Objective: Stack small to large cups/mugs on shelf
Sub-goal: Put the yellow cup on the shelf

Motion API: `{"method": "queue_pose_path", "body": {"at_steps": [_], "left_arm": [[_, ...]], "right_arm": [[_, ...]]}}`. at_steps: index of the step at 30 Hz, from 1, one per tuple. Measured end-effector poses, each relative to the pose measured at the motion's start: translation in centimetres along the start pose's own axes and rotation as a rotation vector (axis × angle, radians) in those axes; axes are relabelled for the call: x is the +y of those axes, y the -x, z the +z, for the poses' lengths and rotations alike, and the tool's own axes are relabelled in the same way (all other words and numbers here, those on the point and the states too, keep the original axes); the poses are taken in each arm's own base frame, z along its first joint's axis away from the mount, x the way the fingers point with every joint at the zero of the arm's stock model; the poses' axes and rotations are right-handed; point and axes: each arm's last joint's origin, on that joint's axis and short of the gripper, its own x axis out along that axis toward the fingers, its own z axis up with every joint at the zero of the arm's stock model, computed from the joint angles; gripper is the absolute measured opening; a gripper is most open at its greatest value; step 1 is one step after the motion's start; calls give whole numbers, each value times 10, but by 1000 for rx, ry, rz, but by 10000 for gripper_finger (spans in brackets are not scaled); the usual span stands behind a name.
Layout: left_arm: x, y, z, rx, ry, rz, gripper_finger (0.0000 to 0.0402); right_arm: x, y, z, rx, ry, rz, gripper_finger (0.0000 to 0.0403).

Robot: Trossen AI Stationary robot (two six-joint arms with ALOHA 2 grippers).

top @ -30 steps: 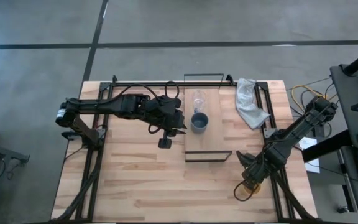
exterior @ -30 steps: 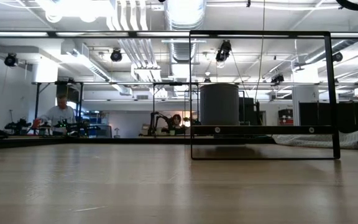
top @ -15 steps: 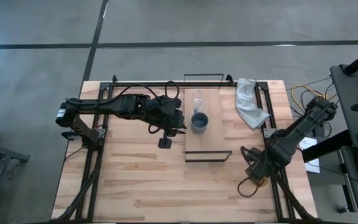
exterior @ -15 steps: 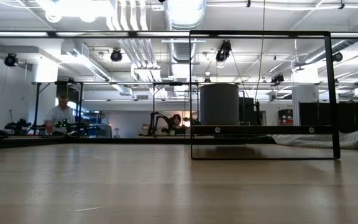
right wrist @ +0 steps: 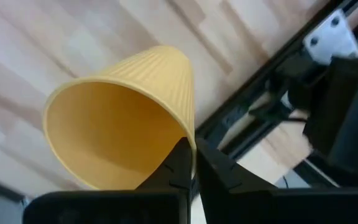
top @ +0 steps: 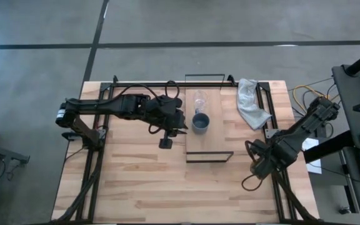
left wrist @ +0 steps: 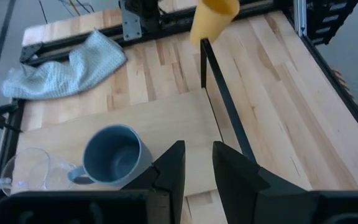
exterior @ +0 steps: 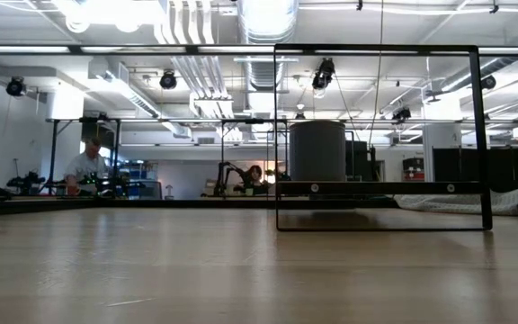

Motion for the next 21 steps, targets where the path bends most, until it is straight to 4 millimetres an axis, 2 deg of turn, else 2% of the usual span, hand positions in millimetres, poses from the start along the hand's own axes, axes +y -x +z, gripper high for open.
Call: {"method": "queue_pose_path", "body": {"at_steps": [11,21], "left_arm": [[0,10,2,-28,21,4,68],[0,10,2,-25,25,4,68]], "right_arm": [[-7,0,27,-201,-77,-30,9],[-28,7,60,-322,-121,-53,9]]}}
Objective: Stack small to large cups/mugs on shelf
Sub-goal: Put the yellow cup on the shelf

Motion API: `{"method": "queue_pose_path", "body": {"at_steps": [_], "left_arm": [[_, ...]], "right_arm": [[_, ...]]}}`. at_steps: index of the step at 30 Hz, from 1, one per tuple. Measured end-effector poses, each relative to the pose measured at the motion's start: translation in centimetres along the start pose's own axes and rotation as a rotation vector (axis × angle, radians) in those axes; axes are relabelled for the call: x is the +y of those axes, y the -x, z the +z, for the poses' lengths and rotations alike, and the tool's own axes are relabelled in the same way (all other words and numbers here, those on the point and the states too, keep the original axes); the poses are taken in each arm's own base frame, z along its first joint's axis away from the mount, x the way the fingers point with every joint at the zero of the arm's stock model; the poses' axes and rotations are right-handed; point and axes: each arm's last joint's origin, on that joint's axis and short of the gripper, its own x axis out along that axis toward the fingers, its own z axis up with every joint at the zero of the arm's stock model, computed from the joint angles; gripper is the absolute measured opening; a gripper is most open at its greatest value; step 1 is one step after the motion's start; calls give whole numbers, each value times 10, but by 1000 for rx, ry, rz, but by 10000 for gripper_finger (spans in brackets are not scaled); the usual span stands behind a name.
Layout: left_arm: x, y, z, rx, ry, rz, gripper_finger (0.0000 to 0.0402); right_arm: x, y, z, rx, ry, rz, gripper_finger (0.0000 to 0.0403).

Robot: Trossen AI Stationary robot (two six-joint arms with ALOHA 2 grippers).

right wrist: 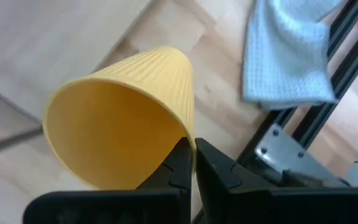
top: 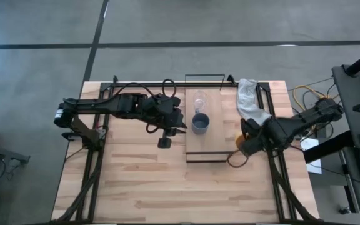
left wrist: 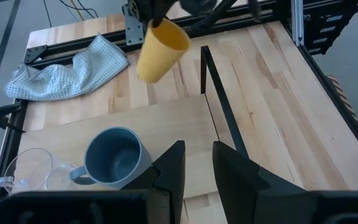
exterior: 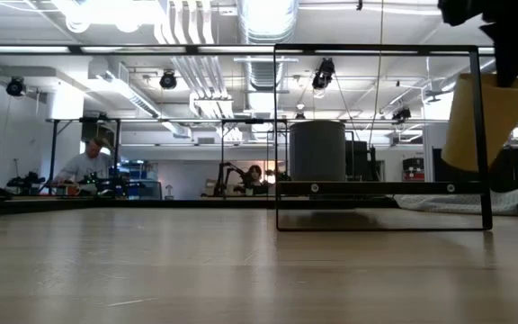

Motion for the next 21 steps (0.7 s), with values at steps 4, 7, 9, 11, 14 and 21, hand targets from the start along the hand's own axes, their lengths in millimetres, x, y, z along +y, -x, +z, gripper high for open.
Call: {"method": "queue_pose_path", "body": {"at_steps": [4,7,9,11,14,21], "left_arm": [[0,0,0,0,0,0,68],[0,0,0,1,0,3,68],[1,0,0,5,1,28,68],[2,0,-1,14,1,74,68],[4,0,-2,35,2,133,68],[5,1,-5,73,39,181,68]], "right_arm": [[-6,0,12,-18,-7,28,9],[-5,6,23,-52,4,105,9],[-3,12,33,-92,23,173,9],[-1,19,43,-136,57,228,9],[2,28,55,-154,138,245,9],[10,43,85,-138,219,292,9]]}}
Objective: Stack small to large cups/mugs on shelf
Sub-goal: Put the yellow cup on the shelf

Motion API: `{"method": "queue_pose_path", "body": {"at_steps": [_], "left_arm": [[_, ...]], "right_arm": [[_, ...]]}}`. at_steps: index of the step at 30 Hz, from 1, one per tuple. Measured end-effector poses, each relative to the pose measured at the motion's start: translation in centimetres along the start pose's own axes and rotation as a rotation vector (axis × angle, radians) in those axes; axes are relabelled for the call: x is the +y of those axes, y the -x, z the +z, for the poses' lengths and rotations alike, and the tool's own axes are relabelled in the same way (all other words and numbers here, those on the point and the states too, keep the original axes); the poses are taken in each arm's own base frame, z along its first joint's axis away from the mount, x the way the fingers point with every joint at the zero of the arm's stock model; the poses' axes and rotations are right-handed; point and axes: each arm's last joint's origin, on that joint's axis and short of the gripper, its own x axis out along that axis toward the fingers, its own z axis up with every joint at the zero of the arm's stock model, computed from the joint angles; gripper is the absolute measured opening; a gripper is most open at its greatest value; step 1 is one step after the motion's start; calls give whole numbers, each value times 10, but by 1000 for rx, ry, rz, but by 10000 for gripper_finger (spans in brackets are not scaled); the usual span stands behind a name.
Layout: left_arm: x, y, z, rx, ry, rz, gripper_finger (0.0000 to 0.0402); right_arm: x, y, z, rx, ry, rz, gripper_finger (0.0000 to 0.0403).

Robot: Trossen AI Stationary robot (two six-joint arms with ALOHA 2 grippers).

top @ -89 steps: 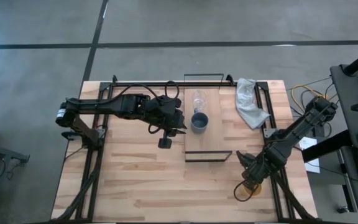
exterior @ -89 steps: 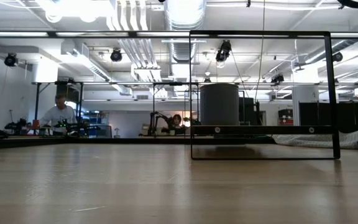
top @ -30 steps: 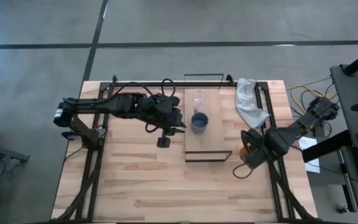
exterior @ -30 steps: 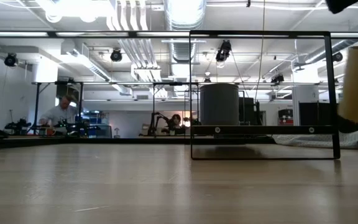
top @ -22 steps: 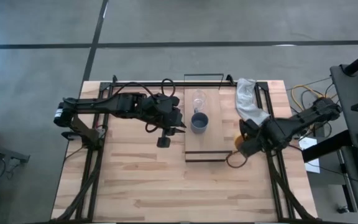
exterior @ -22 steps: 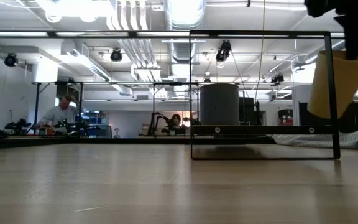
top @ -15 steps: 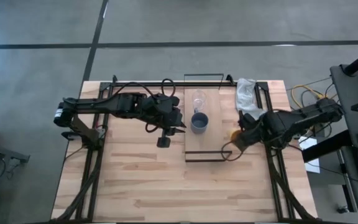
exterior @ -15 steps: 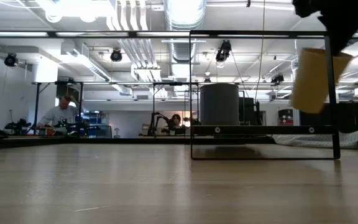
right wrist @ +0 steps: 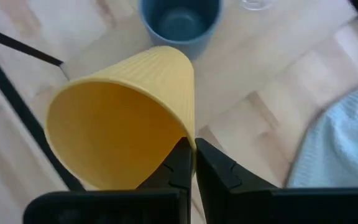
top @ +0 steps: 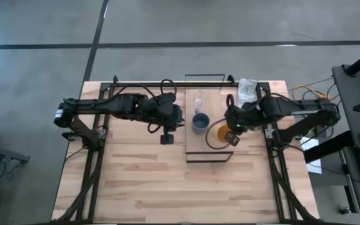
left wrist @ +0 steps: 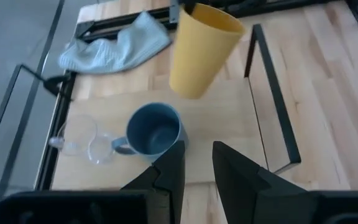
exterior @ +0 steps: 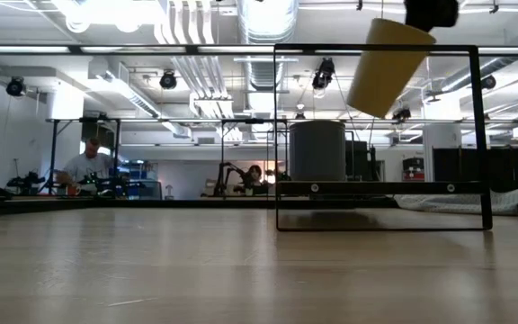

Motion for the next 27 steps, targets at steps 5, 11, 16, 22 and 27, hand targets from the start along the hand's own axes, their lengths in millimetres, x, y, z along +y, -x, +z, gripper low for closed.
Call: {"method": "queue_pose_path", "body": {"at_steps": [5,11,16,22,27], "left_arm": [[1,0,-3,29,87,29,68],[1,2,-7,69,133,35,68],[1,2,-7,68,135,39,68],[1,2,-7,67,157,39,68],[1,2,-7,67,166,39,68]], "right_arm": [[5,-8,22,106,-1,76,9],[10,-23,39,175,19,51,9],[18,-29,53,176,18,52,9],[29,-48,60,245,14,66,9],[34,-61,62,292,14,62,9]]}}
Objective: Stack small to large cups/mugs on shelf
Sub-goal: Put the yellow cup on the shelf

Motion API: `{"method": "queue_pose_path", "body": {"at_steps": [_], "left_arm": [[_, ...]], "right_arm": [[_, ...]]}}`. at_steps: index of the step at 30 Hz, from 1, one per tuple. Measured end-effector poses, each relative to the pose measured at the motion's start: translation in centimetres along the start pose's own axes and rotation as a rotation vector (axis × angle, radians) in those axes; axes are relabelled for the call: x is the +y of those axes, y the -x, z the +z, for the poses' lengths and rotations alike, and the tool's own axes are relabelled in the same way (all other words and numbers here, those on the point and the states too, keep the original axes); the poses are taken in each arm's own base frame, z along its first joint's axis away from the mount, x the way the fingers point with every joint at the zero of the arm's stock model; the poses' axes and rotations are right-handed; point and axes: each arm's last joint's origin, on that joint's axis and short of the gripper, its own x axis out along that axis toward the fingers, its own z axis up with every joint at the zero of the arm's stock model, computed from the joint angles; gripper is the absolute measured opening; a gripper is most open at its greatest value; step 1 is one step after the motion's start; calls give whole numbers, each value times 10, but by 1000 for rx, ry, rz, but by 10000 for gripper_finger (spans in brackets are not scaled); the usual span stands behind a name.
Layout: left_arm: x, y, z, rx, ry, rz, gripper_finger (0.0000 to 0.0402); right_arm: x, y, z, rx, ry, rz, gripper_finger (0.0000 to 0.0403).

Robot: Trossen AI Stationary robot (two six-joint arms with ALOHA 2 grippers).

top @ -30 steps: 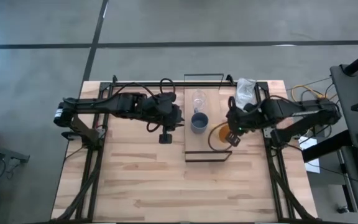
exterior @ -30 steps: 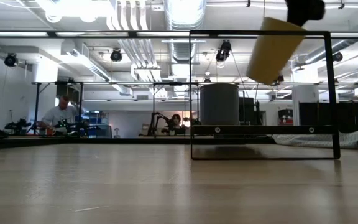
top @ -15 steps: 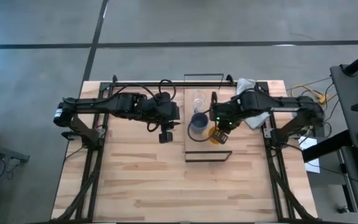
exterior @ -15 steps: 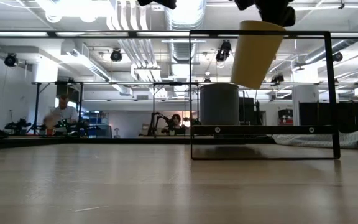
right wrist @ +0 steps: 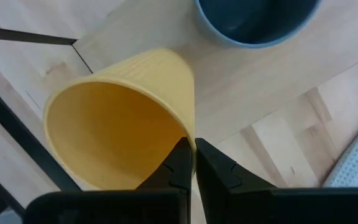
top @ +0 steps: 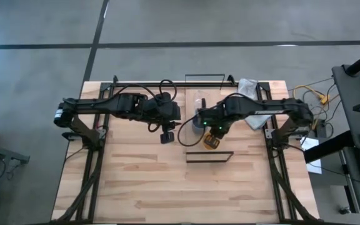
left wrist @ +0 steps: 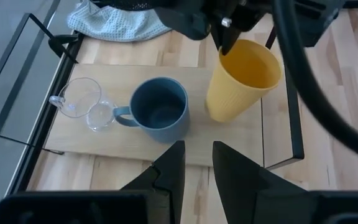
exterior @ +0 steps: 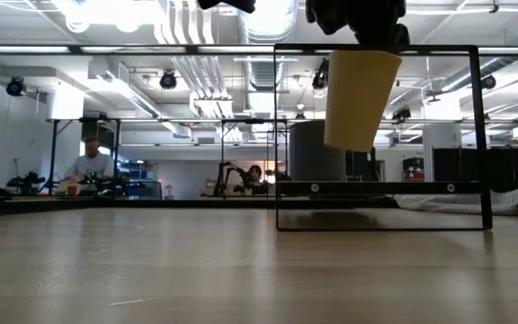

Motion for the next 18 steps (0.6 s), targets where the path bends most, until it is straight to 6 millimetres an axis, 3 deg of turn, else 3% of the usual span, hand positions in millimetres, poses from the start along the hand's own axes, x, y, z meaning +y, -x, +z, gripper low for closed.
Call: {"method": "queue_pose_path", "body": {"at_steps": [18], "left_arm": [[2,0,-3,27,-15,69,68]], "right_arm": [[4,-7,3,40,-43,44,9]]}}
